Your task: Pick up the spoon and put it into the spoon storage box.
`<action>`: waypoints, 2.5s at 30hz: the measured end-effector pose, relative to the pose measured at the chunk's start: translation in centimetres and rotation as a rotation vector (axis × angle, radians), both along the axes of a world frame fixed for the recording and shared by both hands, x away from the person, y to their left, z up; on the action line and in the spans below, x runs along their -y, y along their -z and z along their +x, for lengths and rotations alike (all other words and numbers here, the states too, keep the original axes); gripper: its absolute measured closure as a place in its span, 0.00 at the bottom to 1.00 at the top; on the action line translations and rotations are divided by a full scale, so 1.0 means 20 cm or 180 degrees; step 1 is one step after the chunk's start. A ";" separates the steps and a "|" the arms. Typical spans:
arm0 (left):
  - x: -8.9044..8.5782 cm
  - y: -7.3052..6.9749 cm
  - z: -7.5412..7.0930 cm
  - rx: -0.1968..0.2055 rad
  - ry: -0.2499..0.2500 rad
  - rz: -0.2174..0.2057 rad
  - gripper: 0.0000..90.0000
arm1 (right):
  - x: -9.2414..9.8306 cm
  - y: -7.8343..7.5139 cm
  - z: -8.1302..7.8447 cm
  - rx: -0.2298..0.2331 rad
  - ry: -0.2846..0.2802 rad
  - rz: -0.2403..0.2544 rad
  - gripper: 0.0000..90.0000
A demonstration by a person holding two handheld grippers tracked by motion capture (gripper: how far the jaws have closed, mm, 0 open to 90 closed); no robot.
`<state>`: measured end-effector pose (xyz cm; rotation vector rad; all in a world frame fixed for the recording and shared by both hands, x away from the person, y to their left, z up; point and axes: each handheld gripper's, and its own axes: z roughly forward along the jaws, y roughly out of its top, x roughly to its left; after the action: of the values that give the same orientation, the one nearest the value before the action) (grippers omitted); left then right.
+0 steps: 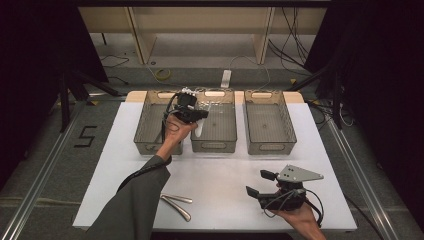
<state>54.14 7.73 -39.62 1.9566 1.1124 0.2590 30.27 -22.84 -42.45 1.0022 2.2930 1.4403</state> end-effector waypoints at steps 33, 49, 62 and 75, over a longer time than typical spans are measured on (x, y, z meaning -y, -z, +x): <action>-0.08 -0.13 -0.30 -0.0117 0.0485 0.0003 0.29 | 0.00 0.00 0.00 0.0012 0.0021 -0.0001 0.27; -0.28 -0.05 -0.57 -0.0059 0.0825 0.0363 0.25 | 0.00 0.00 0.00 -0.0003 0.0026 -0.0010 0.27; -0.33 0.02 -0.70 -0.0158 0.0967 0.0572 0.24 | 0.00 0.00 -0.01 0.0018 0.0034 -0.0007 0.27; -0.31 0.08 -0.77 -0.0289 0.1108 0.0825 0.20 | 0.01 0.01 0.00 0.0013 0.0052 0.0009 0.27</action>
<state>38.75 13.84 -41.21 2.3728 0.8041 0.1313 30.34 -23.14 -42.60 1.0156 2.2752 1.4381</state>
